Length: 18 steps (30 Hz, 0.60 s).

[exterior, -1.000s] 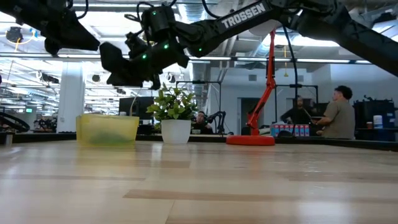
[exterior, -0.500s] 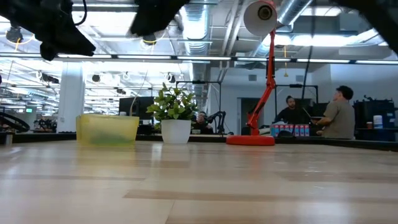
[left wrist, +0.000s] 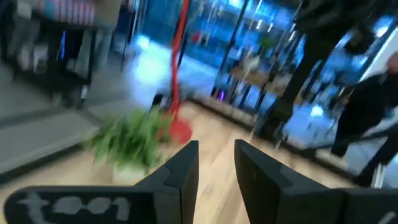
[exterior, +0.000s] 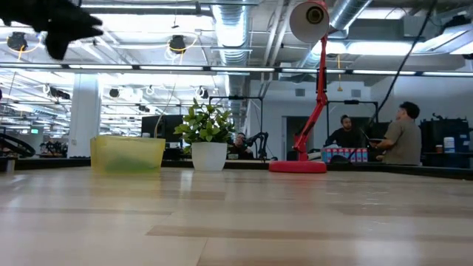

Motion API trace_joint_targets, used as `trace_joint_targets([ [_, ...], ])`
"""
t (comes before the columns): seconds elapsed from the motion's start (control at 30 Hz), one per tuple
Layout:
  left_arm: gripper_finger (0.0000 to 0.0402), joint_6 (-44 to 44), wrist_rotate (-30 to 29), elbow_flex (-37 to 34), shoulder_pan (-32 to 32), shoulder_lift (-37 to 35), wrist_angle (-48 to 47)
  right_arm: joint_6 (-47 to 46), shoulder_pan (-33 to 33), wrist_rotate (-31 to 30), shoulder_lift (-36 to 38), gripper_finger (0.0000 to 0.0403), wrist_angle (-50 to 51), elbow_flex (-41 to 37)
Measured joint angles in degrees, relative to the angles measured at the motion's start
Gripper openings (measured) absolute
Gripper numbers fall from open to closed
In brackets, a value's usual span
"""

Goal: Pick and place items into bin
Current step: Return to Home Position

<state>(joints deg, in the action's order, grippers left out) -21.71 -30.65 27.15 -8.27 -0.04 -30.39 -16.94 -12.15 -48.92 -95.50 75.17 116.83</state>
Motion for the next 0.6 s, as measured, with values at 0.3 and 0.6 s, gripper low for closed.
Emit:
trace_joint_targets([
  [0.3,0.0091,12.3,17.5,-16.1,0.0,3.2,36.7,-34.3,-18.0,-22.4,20.3,0.0083,-1.8,-41.0],
  [0.6,0.0091,12.4,20.8,-17.6,0.0,1.5,38.4,-37.6,-34.7,-23.4,36.4,0.0083,-19.9,-68.9],
])
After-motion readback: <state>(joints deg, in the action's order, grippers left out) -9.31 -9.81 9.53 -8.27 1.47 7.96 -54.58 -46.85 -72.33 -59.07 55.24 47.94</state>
